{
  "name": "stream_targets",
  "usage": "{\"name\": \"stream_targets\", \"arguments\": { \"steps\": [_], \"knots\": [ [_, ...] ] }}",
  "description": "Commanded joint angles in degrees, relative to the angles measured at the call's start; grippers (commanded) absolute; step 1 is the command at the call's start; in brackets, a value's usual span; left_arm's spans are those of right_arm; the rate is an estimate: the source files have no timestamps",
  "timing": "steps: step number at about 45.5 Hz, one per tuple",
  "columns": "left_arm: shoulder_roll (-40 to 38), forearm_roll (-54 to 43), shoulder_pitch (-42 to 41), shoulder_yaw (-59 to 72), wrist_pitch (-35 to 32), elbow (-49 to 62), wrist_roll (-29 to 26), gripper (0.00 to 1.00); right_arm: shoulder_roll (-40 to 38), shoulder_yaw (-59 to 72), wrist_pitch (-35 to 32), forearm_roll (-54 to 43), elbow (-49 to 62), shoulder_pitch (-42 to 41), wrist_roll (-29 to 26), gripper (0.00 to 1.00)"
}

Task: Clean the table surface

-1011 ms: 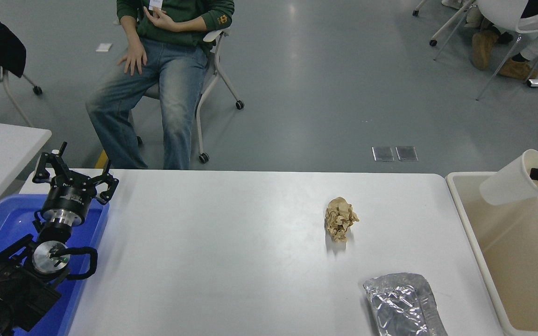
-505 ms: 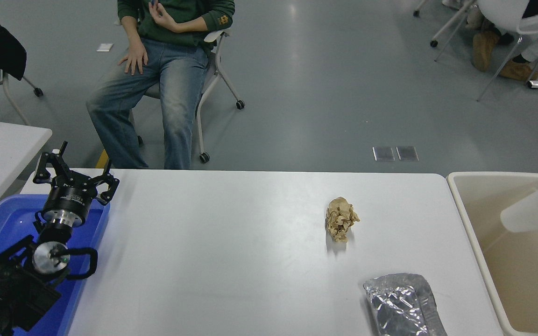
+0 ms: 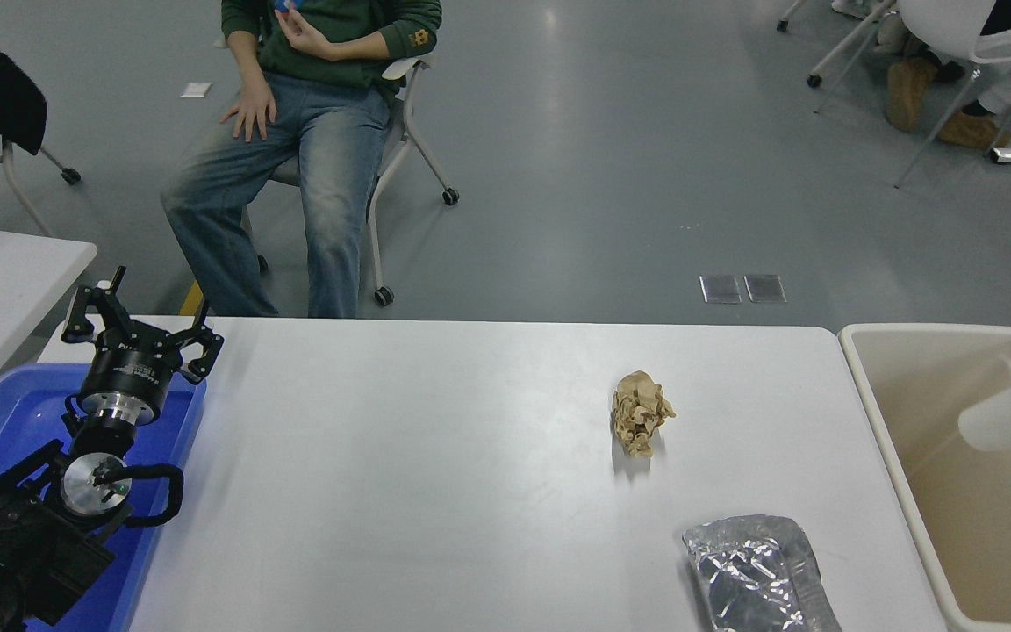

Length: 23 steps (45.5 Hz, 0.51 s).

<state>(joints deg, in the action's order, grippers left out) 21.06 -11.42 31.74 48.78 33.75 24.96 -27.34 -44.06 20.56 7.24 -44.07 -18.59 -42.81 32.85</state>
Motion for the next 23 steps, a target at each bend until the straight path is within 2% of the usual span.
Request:
{"name": "stream_targets", "arguments": {
  "steps": [1, 23],
  "knots": [
    [0.0, 0.0, 0.0, 0.0, 0.0, 0.0, 0.0, 1.0, 8.0, -0.3, -1.2, 3.3, 12.9, 3.7, -0.1, 0.0],
    [-0.1, 0.0, 0.0, 0.0, 0.0, 0.0, 0.0, 1.0, 12.0, -0.3, -2.1, 9.4, 17.9, 4.1, -4.5, 0.0]
  ]
}}
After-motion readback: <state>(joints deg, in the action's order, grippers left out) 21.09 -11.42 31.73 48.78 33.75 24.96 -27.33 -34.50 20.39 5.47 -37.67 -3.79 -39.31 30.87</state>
